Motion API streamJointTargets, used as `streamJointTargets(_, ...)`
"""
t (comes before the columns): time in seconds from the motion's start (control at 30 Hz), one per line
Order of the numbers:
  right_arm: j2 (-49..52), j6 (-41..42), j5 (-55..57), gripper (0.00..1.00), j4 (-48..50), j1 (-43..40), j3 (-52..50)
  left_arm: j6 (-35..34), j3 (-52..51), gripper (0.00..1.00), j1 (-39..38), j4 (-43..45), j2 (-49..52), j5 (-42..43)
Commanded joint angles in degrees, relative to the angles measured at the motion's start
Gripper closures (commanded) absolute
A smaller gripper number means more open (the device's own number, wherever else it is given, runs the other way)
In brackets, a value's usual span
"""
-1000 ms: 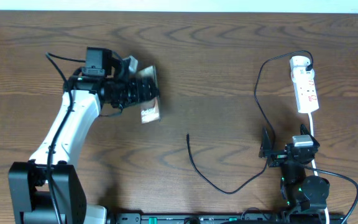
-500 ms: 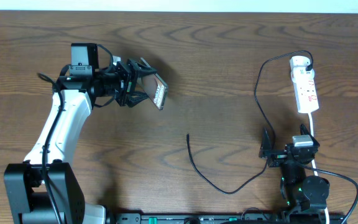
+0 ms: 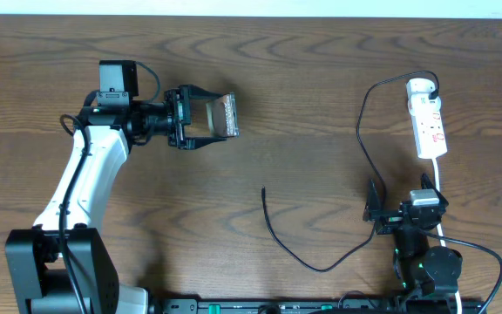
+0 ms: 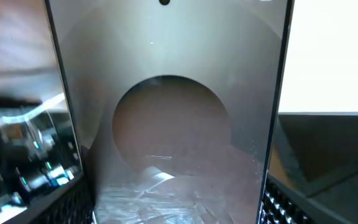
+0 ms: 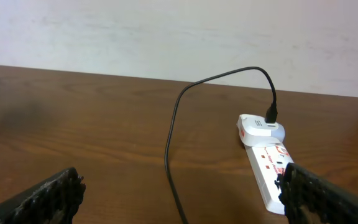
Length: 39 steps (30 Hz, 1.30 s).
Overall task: Plug charger to phone and switch on socket
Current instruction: 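Lift the phone with the left gripper and tilt it upward, then move the right gripper from rest toward the phone held by the left gripper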
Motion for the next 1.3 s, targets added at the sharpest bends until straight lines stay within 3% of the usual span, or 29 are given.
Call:
streamJointTargets(0.0, -0.2, -0.7, 0.4, 0.01, -0.2, 0.3, -0.1, -7.7, 1.9, 0.93, 0.3, 0.2, -1.8, 7.6)
streamJointTargets(0.27, -0.2, -0.7, 0.4, 0.01, -0.2, 0.3, -0.1, -12.5, 1.9, 0.93, 0.3, 0.7, -1.8, 8.2)
streamJointTargets(0.67, -0.2, -0.7, 0.4, 0.01, -0.2, 0.3, -0.1, -11.6, 1.9, 0.93, 0.3, 2.3, -1.8, 4.4)
streamJointTargets(0.87, -0.2, -0.7, 0.6, 0.01, -0.2, 0.3, -0.1, -2.3, 1.7, 0.93, 0.1, 0.1, -1.8, -7.4)
streamJointTargets(1.07, -0.2, -0.4, 0.2, 0.01, -0.2, 0.3, -0.1, 7.6, 1.6, 0.93, -1.0, -14.2, -1.7, -27.7)
streamJointTargets(1.13, -0.2, 2.8, 0.2, 0.01, -0.2, 0.3, -0.1, 9.2, 1.6, 0.93, -1.4, -17.1, -1.7, -33.5)
streamJointTargets(1.27, -0.2, 18.1, -0.1, 0.01, -0.2, 0.3, -0.1, 10.6, 1.6, 0.93, -2.5, -21.9, -1.7, -44.0)
